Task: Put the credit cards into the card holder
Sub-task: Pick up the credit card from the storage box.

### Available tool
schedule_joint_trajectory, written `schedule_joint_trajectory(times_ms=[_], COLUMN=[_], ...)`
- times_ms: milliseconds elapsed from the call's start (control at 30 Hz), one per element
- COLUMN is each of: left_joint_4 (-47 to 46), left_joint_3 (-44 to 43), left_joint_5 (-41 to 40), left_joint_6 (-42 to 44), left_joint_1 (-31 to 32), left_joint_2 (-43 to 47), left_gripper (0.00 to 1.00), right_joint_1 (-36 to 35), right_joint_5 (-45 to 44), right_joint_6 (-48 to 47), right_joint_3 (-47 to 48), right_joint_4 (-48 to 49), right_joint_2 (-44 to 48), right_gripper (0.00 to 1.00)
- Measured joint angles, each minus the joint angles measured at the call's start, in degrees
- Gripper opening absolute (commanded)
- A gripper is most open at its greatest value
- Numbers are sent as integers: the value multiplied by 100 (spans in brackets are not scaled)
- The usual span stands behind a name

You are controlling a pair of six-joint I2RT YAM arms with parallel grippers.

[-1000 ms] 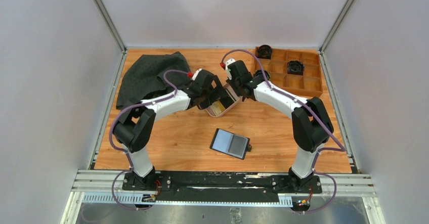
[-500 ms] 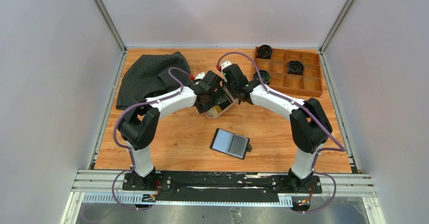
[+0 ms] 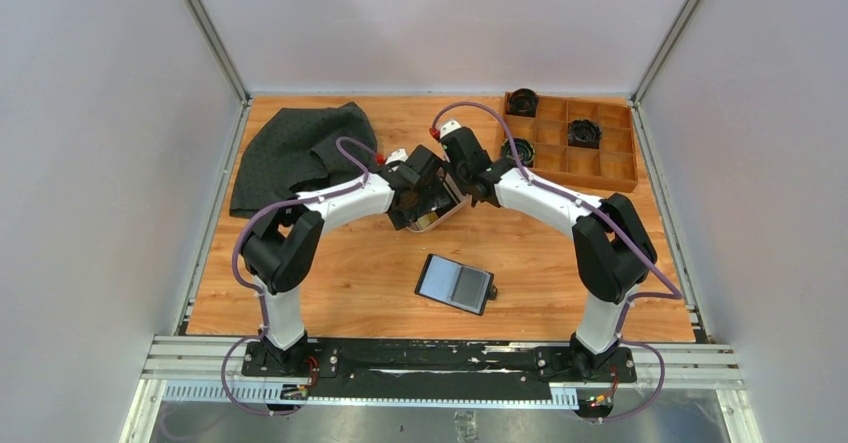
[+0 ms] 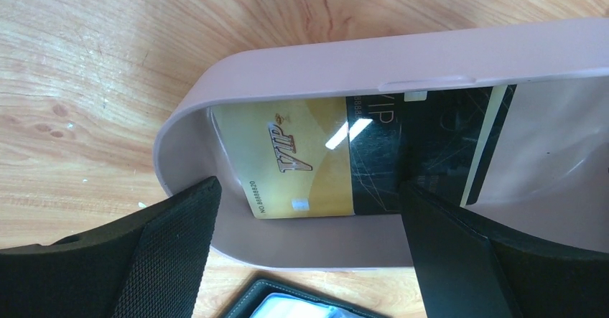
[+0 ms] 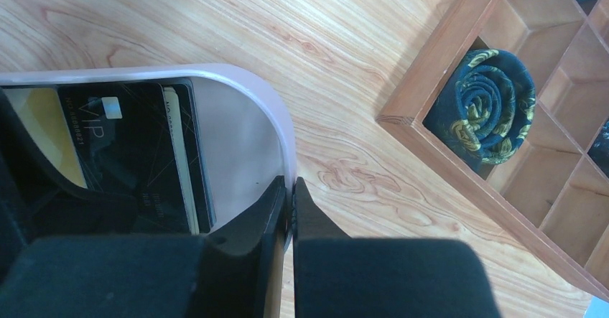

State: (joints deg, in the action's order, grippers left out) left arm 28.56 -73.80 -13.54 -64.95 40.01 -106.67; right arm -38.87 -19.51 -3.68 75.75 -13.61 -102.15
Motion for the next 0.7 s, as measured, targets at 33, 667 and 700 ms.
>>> schedule_joint_trajectory(times_ms=[33,667,700], left_joint_4=[-50,-605,-599], left_joint_3=[31,376,391], left_joint_5=[0,-9,-20], left_joint_6=[-4,-22,-22], left_joint_1=[0,22,22], left_joint_2=[0,90,101], left_gripper=[100,100,100], right_joint_1=[0,42,42], right_joint_5=[0,46,72], right_joint_6=[9,107,114], right_joint_3=[-17,-146,-146], right_joint_4=[9,83,83], right_joint_2=[0,0,0], right_gripper=[0,0,0])
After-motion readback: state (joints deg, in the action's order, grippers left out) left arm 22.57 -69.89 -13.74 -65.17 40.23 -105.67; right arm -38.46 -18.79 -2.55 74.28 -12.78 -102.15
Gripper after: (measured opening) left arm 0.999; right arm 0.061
